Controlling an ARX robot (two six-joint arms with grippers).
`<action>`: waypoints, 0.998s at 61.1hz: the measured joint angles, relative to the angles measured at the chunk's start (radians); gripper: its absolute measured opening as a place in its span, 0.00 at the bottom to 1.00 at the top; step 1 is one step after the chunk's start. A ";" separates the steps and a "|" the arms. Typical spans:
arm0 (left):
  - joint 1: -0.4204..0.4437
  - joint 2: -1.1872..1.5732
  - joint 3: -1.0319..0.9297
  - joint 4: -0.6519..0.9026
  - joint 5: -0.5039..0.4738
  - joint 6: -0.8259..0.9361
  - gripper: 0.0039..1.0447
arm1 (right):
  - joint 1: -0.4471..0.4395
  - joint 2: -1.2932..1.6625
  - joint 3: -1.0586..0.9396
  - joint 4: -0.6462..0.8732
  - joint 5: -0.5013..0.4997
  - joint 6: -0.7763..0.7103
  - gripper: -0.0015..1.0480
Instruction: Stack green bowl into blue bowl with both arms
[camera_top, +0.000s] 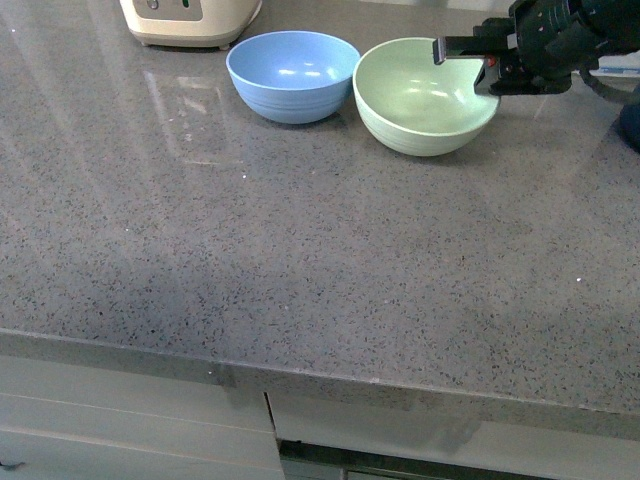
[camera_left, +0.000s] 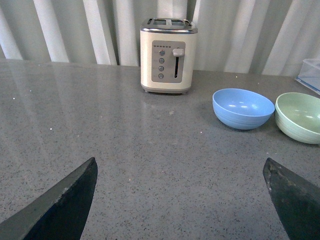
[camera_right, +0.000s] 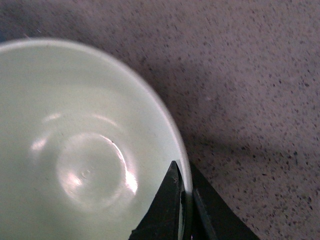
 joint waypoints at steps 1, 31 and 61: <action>0.000 0.000 0.000 0.000 0.000 0.000 0.94 | 0.000 -0.001 0.000 0.000 0.002 -0.001 0.01; 0.000 0.000 0.000 0.000 0.000 0.000 0.94 | -0.033 -0.024 0.079 -0.093 0.003 -0.063 0.01; 0.000 0.000 0.000 0.000 0.000 0.000 0.94 | 0.050 -0.085 0.240 -0.199 -0.018 -0.080 0.01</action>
